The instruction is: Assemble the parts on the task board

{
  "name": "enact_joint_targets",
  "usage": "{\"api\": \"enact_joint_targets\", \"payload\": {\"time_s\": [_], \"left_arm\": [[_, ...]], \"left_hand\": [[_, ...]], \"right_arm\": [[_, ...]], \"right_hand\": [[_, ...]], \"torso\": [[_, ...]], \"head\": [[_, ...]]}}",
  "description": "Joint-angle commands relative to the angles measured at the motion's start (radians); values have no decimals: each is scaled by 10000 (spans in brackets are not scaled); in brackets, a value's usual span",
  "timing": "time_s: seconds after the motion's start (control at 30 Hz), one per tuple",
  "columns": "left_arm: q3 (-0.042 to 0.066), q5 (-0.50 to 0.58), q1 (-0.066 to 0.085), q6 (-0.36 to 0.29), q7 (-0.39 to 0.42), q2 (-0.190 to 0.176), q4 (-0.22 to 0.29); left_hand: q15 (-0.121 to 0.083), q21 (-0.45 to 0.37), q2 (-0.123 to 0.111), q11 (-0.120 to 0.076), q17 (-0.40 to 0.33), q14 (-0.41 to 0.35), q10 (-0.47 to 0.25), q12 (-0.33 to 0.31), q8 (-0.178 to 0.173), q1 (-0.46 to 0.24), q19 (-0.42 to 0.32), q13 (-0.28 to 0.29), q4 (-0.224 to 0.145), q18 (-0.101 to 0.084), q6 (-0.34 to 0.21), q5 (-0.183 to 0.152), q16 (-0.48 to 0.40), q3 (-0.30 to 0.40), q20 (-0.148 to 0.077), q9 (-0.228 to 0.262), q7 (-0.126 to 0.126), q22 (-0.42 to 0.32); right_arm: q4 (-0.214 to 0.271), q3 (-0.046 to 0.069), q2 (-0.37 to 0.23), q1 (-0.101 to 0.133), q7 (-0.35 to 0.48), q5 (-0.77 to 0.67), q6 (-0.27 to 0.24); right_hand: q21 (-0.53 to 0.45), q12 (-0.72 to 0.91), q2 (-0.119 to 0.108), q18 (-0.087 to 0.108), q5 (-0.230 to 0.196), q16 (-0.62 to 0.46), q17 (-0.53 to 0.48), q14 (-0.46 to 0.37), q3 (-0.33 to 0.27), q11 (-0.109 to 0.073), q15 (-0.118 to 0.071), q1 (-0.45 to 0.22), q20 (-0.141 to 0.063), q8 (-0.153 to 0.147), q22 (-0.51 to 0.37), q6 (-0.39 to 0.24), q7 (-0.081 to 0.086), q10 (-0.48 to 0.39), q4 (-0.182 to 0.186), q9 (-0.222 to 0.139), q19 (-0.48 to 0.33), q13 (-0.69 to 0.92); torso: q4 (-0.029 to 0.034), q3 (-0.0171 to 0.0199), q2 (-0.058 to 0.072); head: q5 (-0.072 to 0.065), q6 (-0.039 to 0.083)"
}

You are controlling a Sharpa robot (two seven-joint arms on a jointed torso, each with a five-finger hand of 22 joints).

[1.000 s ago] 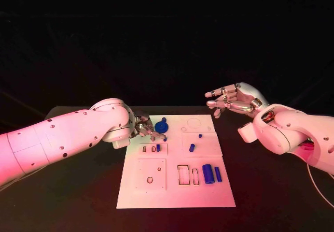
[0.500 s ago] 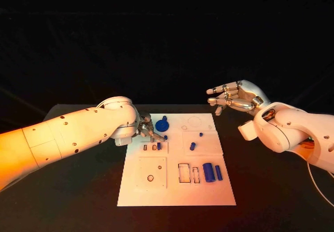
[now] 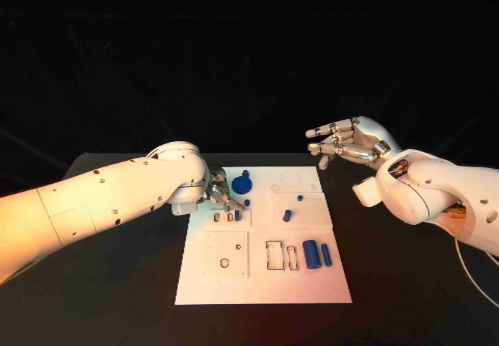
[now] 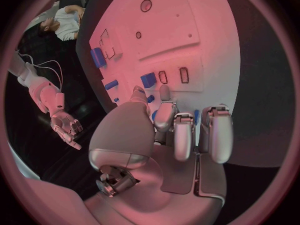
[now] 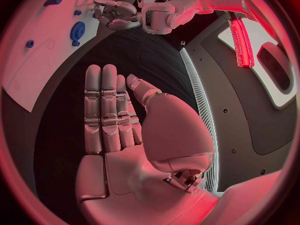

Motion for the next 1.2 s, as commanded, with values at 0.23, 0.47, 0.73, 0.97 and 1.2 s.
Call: {"api": "enact_joint_targets", "payload": {"time_s": [0.23, 0.47, 0.73, 0.97, 1.2], "left_arm": [[-14, 415, 12, 261, 13, 99, -24], [-20, 506, 12, 355, -27, 163, -70], [-46, 520, 9, 469, -43, 267, -141], [-64, 520, 4, 550, -63, 319, -211], [-66, 504, 3, 590, -78, 341, -264]], "left_hand": [[-22, 87, -8, -3, 2633, 1053, 95, 96, 80, -162, 674, 56, 16, -192, -70, -16, 24, 156, -47, 52, 8, 1798], [-30, 96, 59, -14, 2633, 1053, 119, 120, 98, -157, 680, 92, -6, -195, -61, -14, 24, 294, -52, 96, -5, 1815], [-37, 107, 65, -22, 2633, 1053, 132, 129, 109, -107, 689, 113, -12, -200, -59, -12, 24, 477, -58, 141, -13, 1837], [-40, 116, 59, -25, 2633, 1053, 141, 137, 113, -108, 696, 129, -5, -203, -57, -12, 24, 563, -61, 162, -15, 1853], [-46, 118, 71, -33, 2633, 1053, 155, 146, 126, -38, 698, 151, -32, -204, -53, -12, 24, 735, -66, 210, -24, 1860]], "right_arm": [[-45, -6, 93, -2, 105, -24, 81], [-67, -11, 133, -2, 83, -24, 108], [-76, -13, 162, -3, 61, -24, 147], [-81, -14, 174, -3, 38, -24, 203], [-78, -14, 175, -3, 22, -24, 240]], "right_hand": [[8, -72, 35, 48, 51, 47, 28, -89, 12, -19, 8, 60, 9, -3, 15, -38, -18, -83, -75, -3, -98, 15], [11, -77, 28, 46, 72, 53, 40, -100, 8, -14, 12, 49, 10, -2, 18, -37, -13, -85, -73, -3, -105, 17], [14, -80, 29, 43, 92, 60, 54, -110, 2, -9, 17, 29, 13, -3, 22, -37, -9, -85, -64, -3, -112, 20], [16, -86, 29, 41, 116, 69, 73, -125, -6, -3, 23, 0, 18, -6, 26, -43, -4, -87, -48, -5, -123, 24], [16, -91, 26, 39, 126, 72, 84, -138, -13, 1, 27, -17, 21, -8, 28, -46, -2, -92, -40, -6, -132, 25]], "torso": [[8, 4, -7], [11, 6, -4], [1, -3, 0], [-2, -3, 4], [9, -2, 4]], "head": [[18, -33], [20, -30], [22, -51], [16, -62], [12, -84]]}}
